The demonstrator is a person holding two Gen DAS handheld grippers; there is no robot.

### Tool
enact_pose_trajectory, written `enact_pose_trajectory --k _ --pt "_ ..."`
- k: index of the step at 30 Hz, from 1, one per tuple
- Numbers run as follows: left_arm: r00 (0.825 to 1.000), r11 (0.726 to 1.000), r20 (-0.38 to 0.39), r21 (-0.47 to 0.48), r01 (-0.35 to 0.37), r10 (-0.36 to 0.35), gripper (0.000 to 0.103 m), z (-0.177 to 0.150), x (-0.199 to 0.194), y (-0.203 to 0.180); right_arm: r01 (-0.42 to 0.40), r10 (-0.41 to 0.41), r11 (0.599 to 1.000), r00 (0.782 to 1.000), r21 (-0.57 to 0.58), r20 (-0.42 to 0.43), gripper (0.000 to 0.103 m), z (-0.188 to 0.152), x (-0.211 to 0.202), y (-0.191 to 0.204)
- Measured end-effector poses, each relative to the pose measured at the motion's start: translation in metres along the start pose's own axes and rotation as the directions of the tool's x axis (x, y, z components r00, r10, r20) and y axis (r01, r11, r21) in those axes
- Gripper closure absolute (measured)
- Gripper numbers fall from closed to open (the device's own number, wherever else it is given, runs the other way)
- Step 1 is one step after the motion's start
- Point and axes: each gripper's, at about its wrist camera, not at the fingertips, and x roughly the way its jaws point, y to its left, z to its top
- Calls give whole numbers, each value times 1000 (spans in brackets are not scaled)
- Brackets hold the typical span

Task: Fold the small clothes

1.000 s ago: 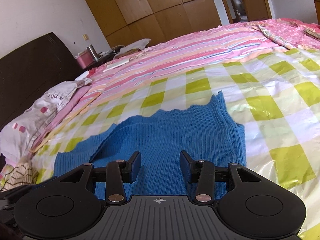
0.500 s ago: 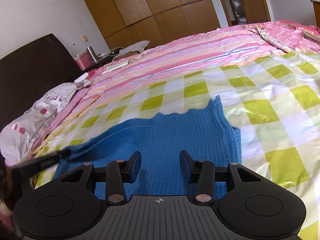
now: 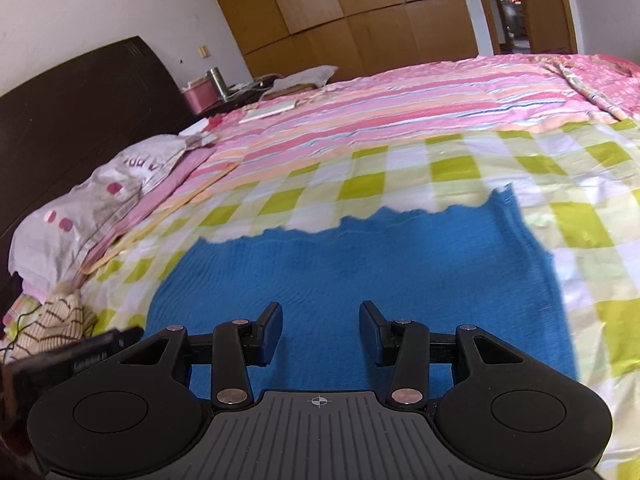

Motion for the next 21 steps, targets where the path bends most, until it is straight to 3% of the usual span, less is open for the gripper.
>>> enact_pose_trajectory --k 5,8,15,21 --pt "1000 999 -6 45 -24 24 65 -15 -9 2 89 -89 996 996 -21 -23 63 -10 5 -4" --pt "1000 1000 -3 25 -3 3 65 -17 -16 5 107 -108 994 994 -19 -23 63 -11 0 -2" --pt "995 996 54 -15 89 -89 64 -12 -34 13 56 -57 996 998 -62 -7 62 -11 -16 34" --pt "990 990 21 14 137 -137 60 -4 -21 7 38 -39 997 999 -65 -15 62 -18 -26 40"
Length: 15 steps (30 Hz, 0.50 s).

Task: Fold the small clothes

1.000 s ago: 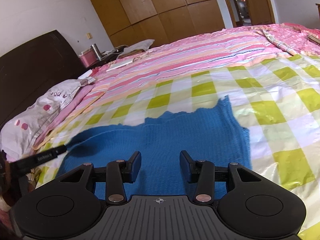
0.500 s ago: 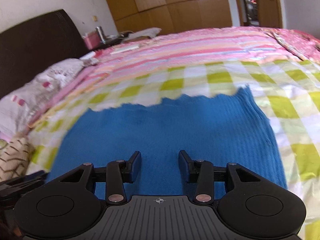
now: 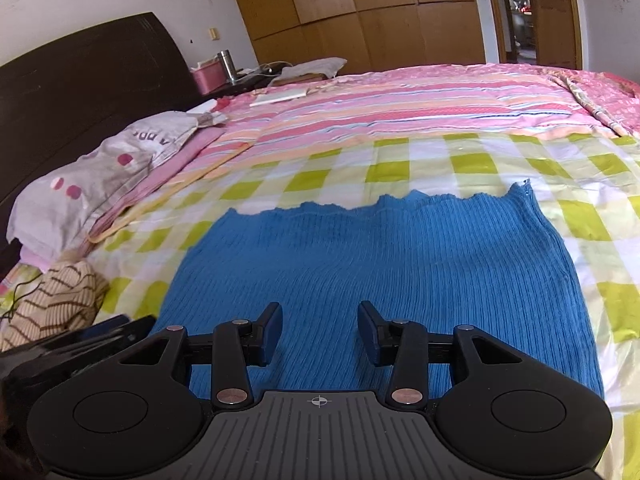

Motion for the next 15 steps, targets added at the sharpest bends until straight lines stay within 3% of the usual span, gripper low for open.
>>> enact_pose_trajectory --k 10,12,15 --pt "995 995 37 -27 93 -92 59 -2 -16 1 -8 8 998 1000 57 7 62 -7 -10 -24" --pt "992 993 47 -3 119 -119 54 -2 -18 -5 -12 12 998 1000 66 7 62 -10 -12 -27" --pt "997 996 23 53 67 -68 51 -1 -7 -16 -13 13 997 1000 75 4 62 -12 -13 -31"
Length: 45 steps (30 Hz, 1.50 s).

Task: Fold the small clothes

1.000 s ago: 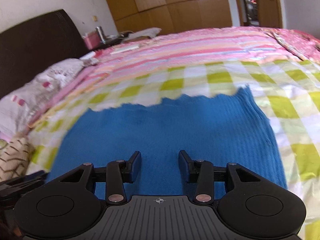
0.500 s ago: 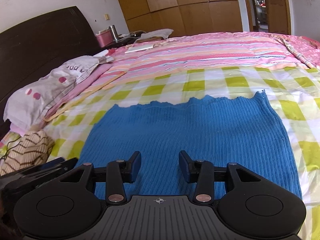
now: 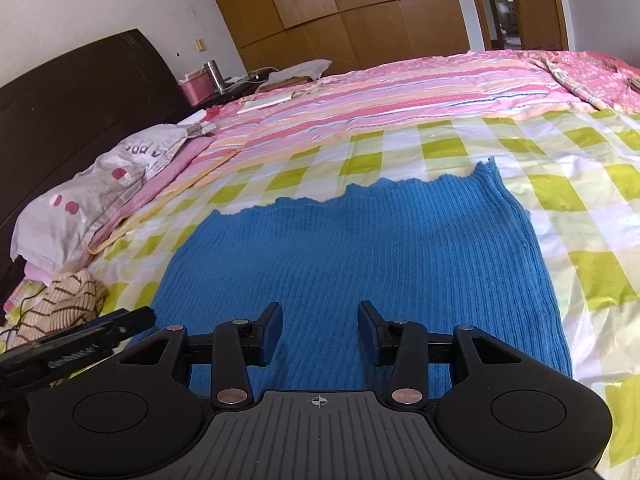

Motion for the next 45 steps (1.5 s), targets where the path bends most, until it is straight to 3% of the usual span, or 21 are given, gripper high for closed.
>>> enact_pose_trajectory --k 3,4,5,8,14,16,21,23,29,33,37,45 --pt "999 999 -53 -41 -15 13 52 1 14 3 -2 2 1000 1000 11 -3 62 -1 0 -3" --pt "999 998 -47 -50 -21 19 59 0 13 3 -4 4 1000 1000 12 -3 62 -1 -1 -4" --pt "999 998 -36 -51 -28 26 74 0 12 2 -5 5 1000 1000 11 -2 62 -2 -1 -4" --pt "1000 998 -23 -54 -19 18 88 0 7 1 -12 12 1000 1000 15 1 62 -1 -3 -5" --pt "997 991 51 -117 69 -64 90 0 -29 5 -32 32 999 999 36 17 62 -1 -12 -7" --pt "996 987 44 -142 78 -73 90 -5 -31 7 -37 36 999 999 39 19 62 -3 -15 -8" --pt "999 984 -37 -176 27 -34 90 -28 -20 14 -20 21 999 1000 34 -23 62 -11 -7 -6" --pt "999 986 -39 -168 -7 1 89 -29 -17 17 -16 17 1000 1000 17 -25 62 -11 -7 -3" --pt "1000 988 -5 -152 1 -2 88 -24 -23 17 -11 10 1000 1000 -20 -18 62 -8 -7 8" --pt "998 993 -58 -116 -15 9 88 -33 -17 14 84 -87 995 995 -54 -56 64 -14 5 5" --pt "998 994 -57 -112 -2 -4 88 -33 -20 16 110 -114 992 990 -54 -78 64 -18 2 6" --pt "997 985 -61 -168 38 -49 83 -32 -29 28 16 -25 990 997 -139 -67 62 5 10 62"
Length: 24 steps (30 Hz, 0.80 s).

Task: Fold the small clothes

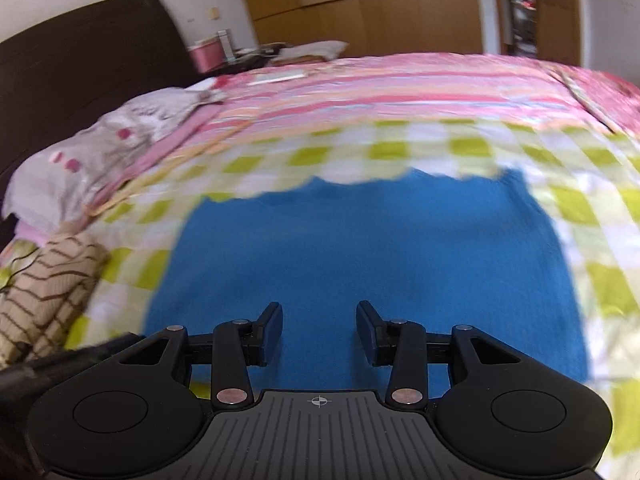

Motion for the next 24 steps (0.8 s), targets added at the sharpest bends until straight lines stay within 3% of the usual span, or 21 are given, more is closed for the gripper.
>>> enact_pose_trajectory --k 4,9,20,24 --pt "999 999 -17 -18 32 -33 81 -2 2 3 -60 59 997 998 -42 -36 61 21 22 37" --pt "998 998 -23 -29 50 -51 77 -4 4 5 -93 83 991 992 -98 -98 51 41 56 78" --pt "998 998 -32 -35 58 -59 71 -7 10 9 -18 -24 972 985 -234 -173 44 47 121 127" --pt "998 998 -30 -28 53 -54 70 -9 12 8 38 -100 942 980 -333 -172 44 42 134 140"
